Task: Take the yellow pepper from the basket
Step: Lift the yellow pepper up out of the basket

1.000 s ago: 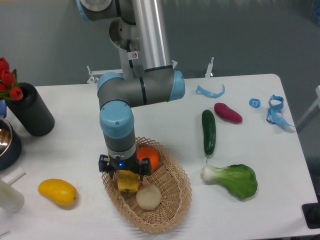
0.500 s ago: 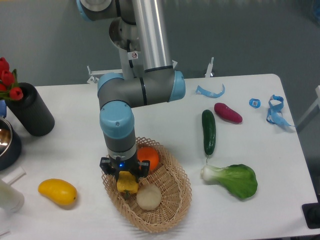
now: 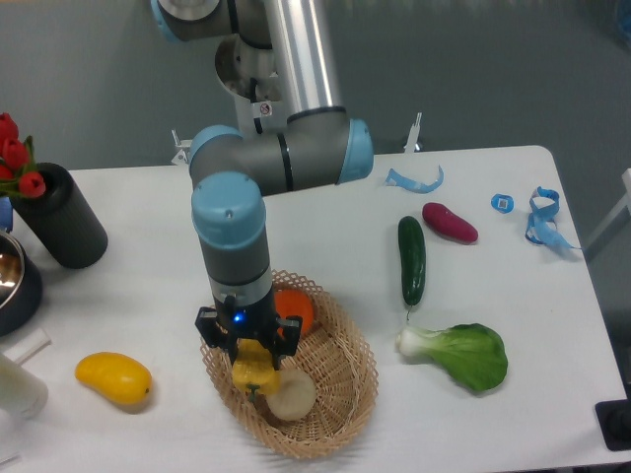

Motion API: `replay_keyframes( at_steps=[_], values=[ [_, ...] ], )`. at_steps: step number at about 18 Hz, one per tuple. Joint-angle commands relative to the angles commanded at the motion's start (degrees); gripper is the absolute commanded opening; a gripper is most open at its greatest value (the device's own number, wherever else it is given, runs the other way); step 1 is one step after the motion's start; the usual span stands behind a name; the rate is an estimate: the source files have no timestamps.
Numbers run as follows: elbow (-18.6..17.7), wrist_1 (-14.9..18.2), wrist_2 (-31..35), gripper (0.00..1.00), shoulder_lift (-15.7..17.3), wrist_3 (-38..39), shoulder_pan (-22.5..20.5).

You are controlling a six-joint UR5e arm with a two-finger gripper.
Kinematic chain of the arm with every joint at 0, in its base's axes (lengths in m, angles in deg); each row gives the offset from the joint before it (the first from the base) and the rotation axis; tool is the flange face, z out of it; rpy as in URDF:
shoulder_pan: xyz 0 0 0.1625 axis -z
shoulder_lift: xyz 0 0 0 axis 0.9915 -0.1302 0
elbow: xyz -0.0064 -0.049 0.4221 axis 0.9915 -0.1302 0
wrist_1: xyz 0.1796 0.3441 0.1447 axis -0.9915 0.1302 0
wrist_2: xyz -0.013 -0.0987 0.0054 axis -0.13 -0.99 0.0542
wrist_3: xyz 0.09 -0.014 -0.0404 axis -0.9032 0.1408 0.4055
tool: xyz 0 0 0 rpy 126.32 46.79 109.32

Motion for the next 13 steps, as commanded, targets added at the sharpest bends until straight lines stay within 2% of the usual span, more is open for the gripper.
replay_keyframes(
  at_steps=[8,13],
  values=[
    [0.09,0.44,-0.44,0.35,3.96,-9.94,-4.92],
    [0.53,1.32,-0.88,0.35,4.84,-11.09,-6.94]
  ],
)
